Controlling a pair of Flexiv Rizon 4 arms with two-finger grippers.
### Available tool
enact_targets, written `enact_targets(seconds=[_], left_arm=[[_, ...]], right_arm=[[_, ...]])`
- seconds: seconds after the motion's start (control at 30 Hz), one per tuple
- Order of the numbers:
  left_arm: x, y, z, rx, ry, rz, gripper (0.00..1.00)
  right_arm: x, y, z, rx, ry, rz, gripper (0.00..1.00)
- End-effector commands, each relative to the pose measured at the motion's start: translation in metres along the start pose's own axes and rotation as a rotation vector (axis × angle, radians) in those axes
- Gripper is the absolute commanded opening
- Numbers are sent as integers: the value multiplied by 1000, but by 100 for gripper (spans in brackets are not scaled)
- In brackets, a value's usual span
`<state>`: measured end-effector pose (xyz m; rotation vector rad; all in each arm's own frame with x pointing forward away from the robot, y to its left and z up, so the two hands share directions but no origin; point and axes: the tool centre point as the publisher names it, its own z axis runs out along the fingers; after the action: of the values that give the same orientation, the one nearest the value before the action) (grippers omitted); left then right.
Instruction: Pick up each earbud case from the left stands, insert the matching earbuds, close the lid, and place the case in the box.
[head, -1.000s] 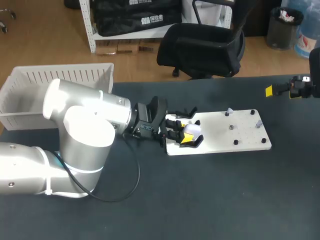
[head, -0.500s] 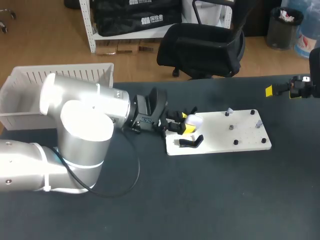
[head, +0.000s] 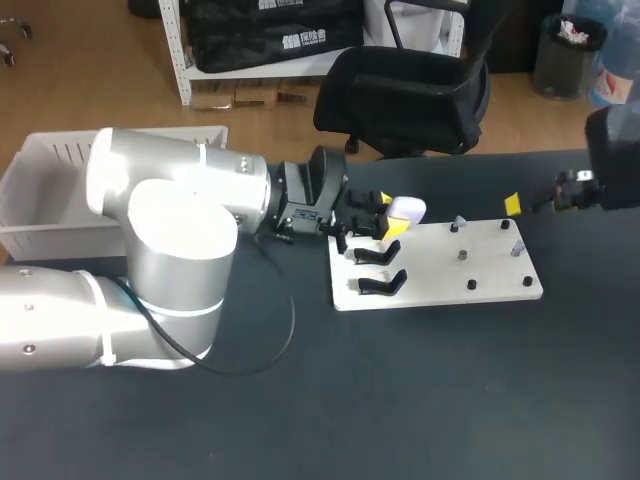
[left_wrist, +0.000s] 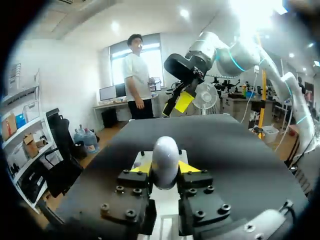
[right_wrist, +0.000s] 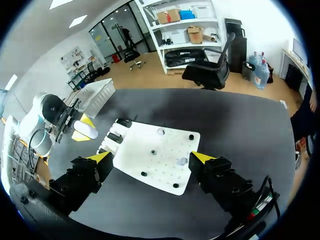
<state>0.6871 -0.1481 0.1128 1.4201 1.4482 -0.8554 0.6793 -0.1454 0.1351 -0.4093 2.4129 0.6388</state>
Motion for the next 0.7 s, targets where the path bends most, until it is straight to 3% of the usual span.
enact_targets(seconds=[0.03, 0.43, 0.7], left_arm=[[-4, 5, 17, 7, 7, 19, 0], [-19, 17, 41, 27, 11, 55, 0], [-24, 13, 50, 49, 12, 69, 0]], right_arm=[[-1, 11, 18, -36, 21, -5, 100], [2, 40, 28, -94, 27, -20, 100], [-3, 47, 34, -115, 41, -42, 100]])
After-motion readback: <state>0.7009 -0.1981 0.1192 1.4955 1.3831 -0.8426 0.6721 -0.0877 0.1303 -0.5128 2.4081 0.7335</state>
